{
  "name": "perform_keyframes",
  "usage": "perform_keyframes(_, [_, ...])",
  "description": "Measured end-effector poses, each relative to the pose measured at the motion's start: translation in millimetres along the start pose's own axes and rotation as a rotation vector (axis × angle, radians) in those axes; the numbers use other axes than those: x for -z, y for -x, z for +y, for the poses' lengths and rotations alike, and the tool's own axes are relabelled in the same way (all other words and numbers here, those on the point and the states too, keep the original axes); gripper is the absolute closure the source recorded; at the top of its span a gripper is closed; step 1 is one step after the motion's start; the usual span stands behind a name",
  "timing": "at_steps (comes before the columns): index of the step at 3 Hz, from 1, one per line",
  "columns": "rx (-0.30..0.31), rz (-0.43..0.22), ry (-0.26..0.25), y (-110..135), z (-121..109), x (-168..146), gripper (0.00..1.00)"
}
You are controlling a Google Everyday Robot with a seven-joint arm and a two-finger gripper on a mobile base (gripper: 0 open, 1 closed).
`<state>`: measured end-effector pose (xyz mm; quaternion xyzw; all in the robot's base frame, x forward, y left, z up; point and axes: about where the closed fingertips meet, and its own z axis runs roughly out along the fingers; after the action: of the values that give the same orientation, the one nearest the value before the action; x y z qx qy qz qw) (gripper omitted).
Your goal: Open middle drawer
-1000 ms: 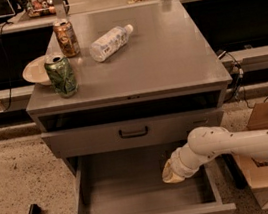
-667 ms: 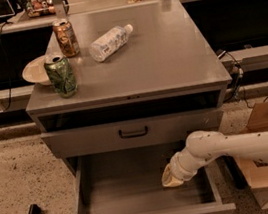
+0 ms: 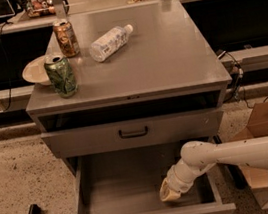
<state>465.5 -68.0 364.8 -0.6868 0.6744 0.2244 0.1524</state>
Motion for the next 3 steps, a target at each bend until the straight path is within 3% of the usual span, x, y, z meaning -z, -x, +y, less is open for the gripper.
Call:
perform_keyframes(2, [0.026, -0.027, 0.164, 10, 58, -10, 1.0])
perform_keyframes(3, [0.046, -0.058, 0.191, 21, 80, 0, 1.0])
